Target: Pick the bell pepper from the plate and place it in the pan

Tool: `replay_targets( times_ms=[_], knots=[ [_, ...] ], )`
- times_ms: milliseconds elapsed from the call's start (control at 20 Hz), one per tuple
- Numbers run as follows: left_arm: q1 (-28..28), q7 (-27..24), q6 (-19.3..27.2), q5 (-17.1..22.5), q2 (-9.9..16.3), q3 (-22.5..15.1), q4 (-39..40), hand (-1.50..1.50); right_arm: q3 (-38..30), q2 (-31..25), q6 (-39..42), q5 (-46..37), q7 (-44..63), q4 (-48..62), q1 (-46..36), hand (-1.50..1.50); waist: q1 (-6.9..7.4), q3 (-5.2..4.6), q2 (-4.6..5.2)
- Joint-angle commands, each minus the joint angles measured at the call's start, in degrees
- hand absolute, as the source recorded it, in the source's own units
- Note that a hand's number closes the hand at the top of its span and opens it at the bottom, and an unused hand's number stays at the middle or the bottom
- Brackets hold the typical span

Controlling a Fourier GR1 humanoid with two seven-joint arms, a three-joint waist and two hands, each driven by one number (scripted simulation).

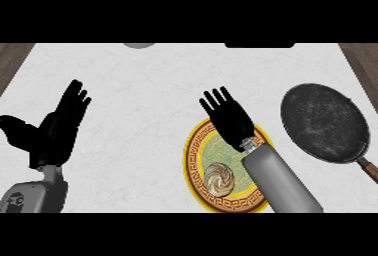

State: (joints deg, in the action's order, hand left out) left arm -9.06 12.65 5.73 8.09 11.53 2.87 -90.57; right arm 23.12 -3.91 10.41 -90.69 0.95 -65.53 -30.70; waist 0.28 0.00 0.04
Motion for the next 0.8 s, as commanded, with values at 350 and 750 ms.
replay_targets(
  times_ms=[350,750],
  knots=[
    [-0.17,3.87,1.12,-2.51,-1.87,-1.27,-3.67,0.00,-0.92,2.42,-6.77,-2.01,-6.32,9.68,-2.21,1.50,-0.03,0.01,-0.04],
    [1.28,0.80,-1.72,-1.52,-1.88,0.83,-1.28,0.00,-3.41,3.88,-12.68,-1.16,-8.22,13.70,-3.25,1.50,0.02,0.00,-0.04]
  ],
)
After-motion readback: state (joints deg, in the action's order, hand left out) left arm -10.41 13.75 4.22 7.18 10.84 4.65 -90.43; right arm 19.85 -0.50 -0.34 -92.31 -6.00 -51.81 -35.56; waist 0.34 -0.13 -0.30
